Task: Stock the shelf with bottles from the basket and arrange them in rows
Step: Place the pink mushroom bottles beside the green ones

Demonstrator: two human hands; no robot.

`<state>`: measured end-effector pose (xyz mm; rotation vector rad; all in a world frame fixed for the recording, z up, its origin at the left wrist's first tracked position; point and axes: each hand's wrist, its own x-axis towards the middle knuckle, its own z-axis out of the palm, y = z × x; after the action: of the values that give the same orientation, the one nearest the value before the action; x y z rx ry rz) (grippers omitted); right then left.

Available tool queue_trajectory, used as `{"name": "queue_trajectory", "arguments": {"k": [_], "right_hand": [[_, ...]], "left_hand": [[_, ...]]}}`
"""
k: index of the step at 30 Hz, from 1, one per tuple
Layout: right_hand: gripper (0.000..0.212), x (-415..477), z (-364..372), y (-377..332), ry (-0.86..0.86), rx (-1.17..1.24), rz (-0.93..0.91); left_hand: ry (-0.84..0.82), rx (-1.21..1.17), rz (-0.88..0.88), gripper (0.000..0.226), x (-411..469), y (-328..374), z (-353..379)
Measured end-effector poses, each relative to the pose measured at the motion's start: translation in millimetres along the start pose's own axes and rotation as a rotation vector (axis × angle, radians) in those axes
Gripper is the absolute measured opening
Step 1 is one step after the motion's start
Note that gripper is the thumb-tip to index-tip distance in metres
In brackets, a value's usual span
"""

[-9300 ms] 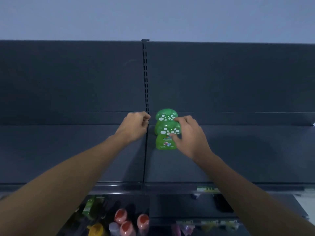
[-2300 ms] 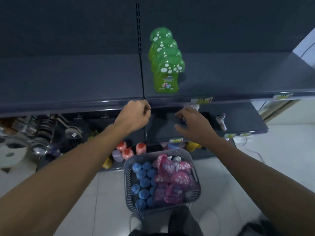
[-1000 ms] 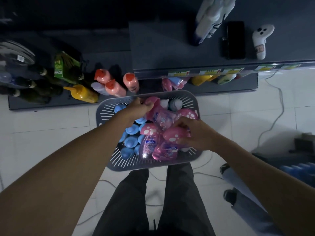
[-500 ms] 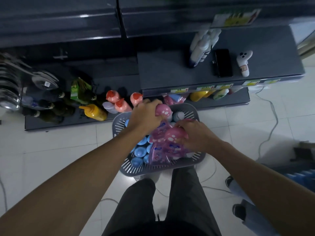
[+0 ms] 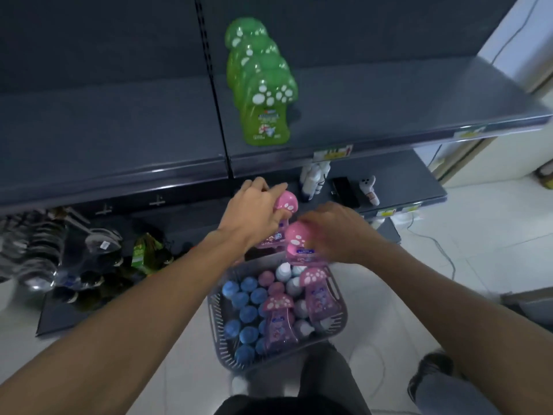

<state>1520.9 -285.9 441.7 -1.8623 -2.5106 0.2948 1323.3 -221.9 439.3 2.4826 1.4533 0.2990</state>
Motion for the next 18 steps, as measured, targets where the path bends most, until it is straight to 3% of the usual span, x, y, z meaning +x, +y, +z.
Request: {"name": "queue_trajectory", "arguments": {"k": [7, 18], "right_hand": [[0.049, -2, -86, 10, 0.171, -0.027, 0.02], [0.045, 36, -202, 85, 0.231, -0.01, 0.032]], "left_hand": [[0.13, 0.006, 0.055, 0.064, 18, 32, -73], [0.27, 0.0, -0.017, 0.054, 87, 71, -142]]}}
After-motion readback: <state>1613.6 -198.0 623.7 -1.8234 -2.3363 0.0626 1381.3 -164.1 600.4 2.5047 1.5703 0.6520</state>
